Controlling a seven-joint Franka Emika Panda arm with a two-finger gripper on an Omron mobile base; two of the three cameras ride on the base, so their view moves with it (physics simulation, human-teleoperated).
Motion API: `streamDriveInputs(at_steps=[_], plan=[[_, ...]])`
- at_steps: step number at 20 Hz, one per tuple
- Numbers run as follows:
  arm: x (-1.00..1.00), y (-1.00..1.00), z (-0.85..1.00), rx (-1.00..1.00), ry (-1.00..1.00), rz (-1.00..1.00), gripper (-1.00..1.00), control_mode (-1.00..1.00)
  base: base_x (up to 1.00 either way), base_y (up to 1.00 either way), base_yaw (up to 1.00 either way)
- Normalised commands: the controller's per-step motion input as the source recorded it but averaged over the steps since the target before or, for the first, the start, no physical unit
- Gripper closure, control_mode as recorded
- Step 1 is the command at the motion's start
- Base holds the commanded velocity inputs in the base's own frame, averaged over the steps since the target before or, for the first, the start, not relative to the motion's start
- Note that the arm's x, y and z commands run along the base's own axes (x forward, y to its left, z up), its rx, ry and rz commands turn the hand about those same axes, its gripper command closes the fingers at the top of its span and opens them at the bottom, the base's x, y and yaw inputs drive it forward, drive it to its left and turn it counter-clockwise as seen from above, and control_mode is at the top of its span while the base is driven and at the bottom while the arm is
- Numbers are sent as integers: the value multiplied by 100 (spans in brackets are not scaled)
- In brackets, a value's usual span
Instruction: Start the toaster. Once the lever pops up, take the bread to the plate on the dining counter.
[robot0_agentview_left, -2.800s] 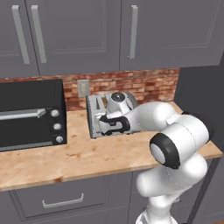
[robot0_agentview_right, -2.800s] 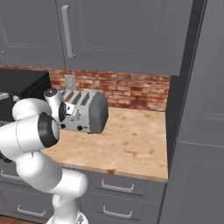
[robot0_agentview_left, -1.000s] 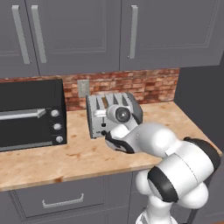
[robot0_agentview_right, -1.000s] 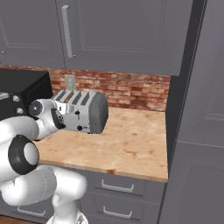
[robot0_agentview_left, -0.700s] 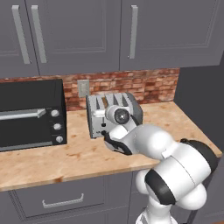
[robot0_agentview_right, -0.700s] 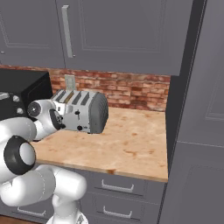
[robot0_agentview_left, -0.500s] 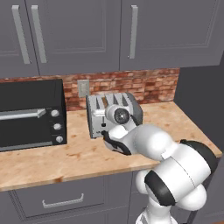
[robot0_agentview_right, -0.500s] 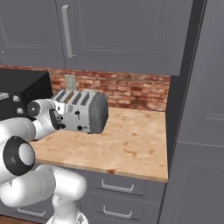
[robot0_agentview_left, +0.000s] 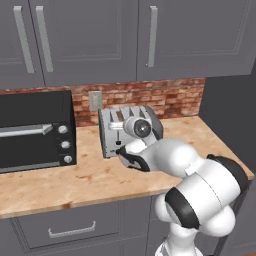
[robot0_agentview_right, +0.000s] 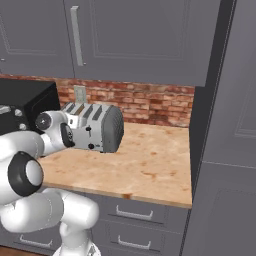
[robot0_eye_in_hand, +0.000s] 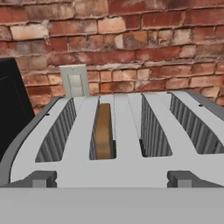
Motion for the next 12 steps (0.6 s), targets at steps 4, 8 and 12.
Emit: streamDriveInputs(at_steps=[4, 8, 12], plan=[[0, 3, 11, 0, 0, 0, -100, -100, 0, 0, 0], [5, 13, 10, 0, 1, 0, -100, -100, 0, 0, 0], [21, 3, 8, 0, 3, 0, -100, -100, 0, 0, 0]])
